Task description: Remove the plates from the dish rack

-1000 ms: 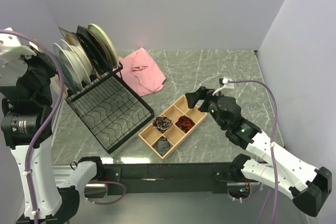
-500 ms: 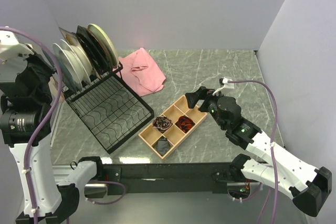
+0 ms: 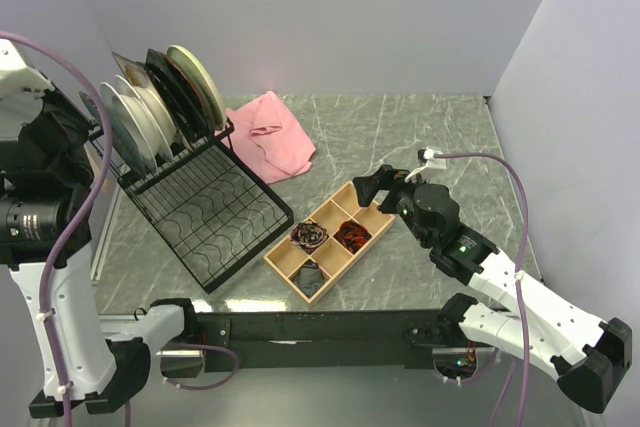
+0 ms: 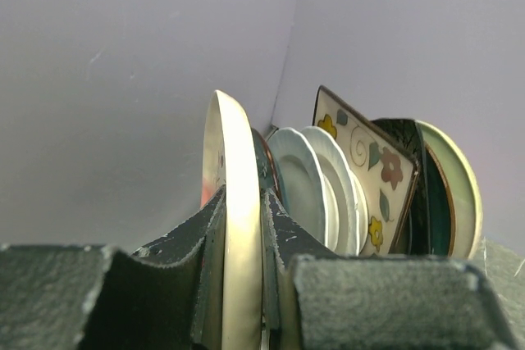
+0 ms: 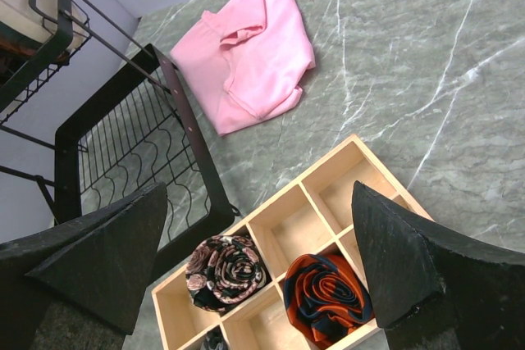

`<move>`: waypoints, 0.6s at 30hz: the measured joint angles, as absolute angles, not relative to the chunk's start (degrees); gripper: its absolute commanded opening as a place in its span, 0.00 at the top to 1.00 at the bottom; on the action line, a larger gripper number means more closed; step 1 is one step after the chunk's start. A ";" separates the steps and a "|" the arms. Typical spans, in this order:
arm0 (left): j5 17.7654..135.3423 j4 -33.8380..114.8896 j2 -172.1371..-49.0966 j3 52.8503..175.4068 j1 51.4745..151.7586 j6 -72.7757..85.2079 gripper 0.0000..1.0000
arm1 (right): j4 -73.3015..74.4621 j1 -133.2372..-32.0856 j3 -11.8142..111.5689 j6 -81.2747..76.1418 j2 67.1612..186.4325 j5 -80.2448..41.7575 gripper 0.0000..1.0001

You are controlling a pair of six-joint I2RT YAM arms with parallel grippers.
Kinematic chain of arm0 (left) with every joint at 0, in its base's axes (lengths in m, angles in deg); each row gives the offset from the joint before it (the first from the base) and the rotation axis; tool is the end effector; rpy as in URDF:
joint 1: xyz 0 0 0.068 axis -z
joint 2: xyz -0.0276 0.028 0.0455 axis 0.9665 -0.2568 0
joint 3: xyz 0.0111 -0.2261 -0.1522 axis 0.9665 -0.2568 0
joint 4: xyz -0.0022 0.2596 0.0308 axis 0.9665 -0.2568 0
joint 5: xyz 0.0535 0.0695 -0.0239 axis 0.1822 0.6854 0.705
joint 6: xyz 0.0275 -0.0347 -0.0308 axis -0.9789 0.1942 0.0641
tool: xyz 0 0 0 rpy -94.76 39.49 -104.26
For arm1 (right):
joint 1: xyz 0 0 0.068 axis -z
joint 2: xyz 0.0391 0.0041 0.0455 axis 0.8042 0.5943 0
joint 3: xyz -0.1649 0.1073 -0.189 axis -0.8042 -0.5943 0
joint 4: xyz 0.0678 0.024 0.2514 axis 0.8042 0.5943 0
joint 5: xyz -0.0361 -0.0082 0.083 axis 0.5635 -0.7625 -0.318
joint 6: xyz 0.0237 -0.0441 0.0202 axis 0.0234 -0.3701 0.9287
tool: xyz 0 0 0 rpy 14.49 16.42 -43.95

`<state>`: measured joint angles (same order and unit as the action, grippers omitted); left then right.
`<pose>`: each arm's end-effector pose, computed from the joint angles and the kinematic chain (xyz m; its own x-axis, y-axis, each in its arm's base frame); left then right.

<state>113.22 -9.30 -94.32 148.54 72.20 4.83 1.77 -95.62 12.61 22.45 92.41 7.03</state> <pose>0.1102 0.0226 0.5607 0.0877 -0.1513 -0.9846 -0.5123 0.8408 -0.1748 0.1532 0.1229 0.3105 -0.3226 0.3822 -0.8660 -0.2725 0.8387 0.4716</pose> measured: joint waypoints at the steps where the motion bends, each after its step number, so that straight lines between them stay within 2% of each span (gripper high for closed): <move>1: 113.20 -9.78 -94.98 149.83 72.20 4.70 0.99 | 1.77 -95.62 12.61 22.45 92.41 7.03 0.02; 13: 107.43 -9.46 -104.55 165.37 72.29 1.40 0.99 | 1.77 -95.62 12.61 22.26 92.98 7.49 0.02; 18: 104.96 -6.59 -106.32 167.04 72.53 -0.04 0.99 | 1.77 -95.62 12.63 22.19 93.27 8.08 0.01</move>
